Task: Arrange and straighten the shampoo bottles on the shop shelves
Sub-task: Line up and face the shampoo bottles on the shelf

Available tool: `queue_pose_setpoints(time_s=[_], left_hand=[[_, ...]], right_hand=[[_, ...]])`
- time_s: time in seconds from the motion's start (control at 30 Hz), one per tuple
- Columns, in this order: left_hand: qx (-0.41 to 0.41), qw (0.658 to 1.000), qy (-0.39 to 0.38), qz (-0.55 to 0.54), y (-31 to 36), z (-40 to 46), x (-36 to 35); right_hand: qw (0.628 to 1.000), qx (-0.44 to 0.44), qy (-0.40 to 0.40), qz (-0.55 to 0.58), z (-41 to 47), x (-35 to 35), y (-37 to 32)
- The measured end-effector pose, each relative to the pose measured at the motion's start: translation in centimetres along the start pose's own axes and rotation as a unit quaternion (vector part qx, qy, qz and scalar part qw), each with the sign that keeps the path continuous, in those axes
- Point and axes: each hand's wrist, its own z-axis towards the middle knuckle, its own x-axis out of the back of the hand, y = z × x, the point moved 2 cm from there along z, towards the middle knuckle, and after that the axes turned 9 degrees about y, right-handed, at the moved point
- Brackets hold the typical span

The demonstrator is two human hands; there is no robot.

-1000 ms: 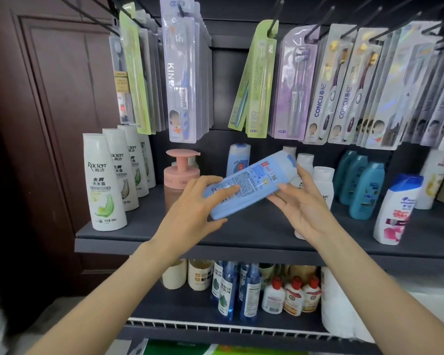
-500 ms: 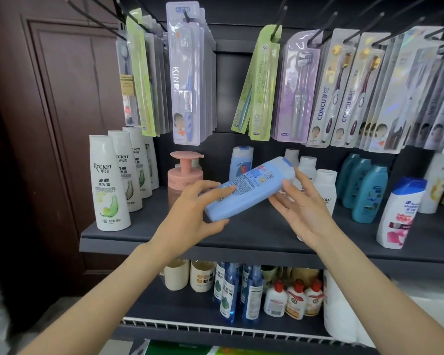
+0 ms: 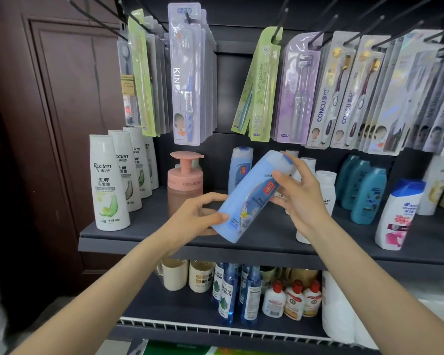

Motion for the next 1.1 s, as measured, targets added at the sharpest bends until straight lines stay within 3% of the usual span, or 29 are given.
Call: queue_pose_setpoints(time_s=[0.2,0.37,0.6,1.1], left_hand=[[-0.114,0.980,0.066,0.147,0.6,3.0,-1.7],[-0.171,0.968,0.123,0.133,1.0,4.8,-2.9],[-0.147,0.971,0.137,0.126,-0.8,5.9,-3.0],[-0.146,0.972,0.138,0.121,-1.6,6.6,-2.5]], right_hand=[[0.986,0.102,0.006,-0.134,0.6,-1.2,-0.8],[0.960,0.155,-0.023,-0.233,1.3,-1.8,0.2],[0.951,0.123,-0.085,-0.270,2.5,-1.2,1.3],[0.949,0.126,-0.097,-0.272,3.2,-0.8,3.2]])
